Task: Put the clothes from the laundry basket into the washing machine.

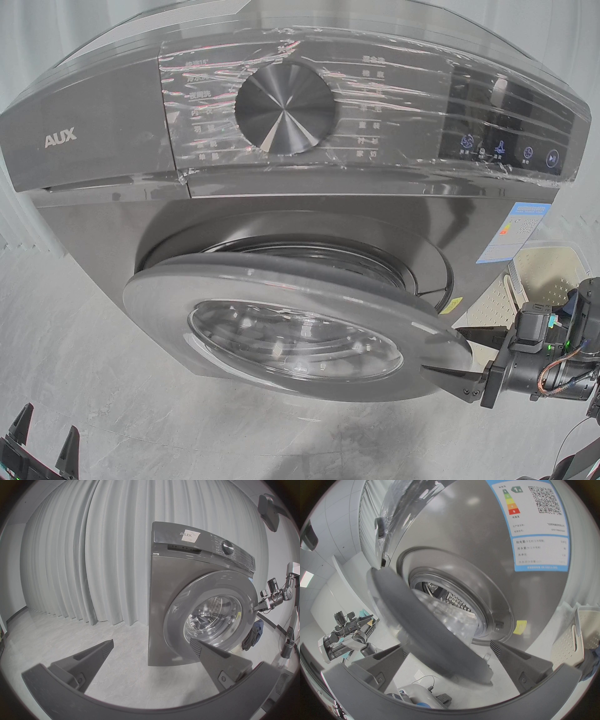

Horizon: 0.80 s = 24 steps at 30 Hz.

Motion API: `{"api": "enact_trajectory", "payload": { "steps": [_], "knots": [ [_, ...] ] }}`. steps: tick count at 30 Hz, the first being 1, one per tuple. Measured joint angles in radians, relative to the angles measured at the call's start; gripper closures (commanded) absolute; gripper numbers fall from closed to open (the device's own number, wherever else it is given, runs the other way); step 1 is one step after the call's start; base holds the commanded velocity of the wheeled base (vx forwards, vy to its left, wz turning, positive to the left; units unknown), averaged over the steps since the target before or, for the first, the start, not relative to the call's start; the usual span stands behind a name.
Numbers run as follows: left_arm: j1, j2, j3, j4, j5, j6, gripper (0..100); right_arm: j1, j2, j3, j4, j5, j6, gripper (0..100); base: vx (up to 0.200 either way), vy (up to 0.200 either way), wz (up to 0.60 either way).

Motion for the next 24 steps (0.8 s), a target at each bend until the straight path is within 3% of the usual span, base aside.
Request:
{"api": "enact_trajectory", "payload": {
  "steps": [17,24],
  "knots": [
    [0.000,0.000,0.000,0.000,0.000,0.000,0,0.052,-0.010,0.073,0.001,0.006,0.012,0,0.000,0.000,0.00],
    [0.000,0.000,0.000,0.000,0.000,-0.001,0,0.044,-0.001,0.042,0.000,-0.002,0.015,0,-0.171,0.000,0.00]
  ]
}}
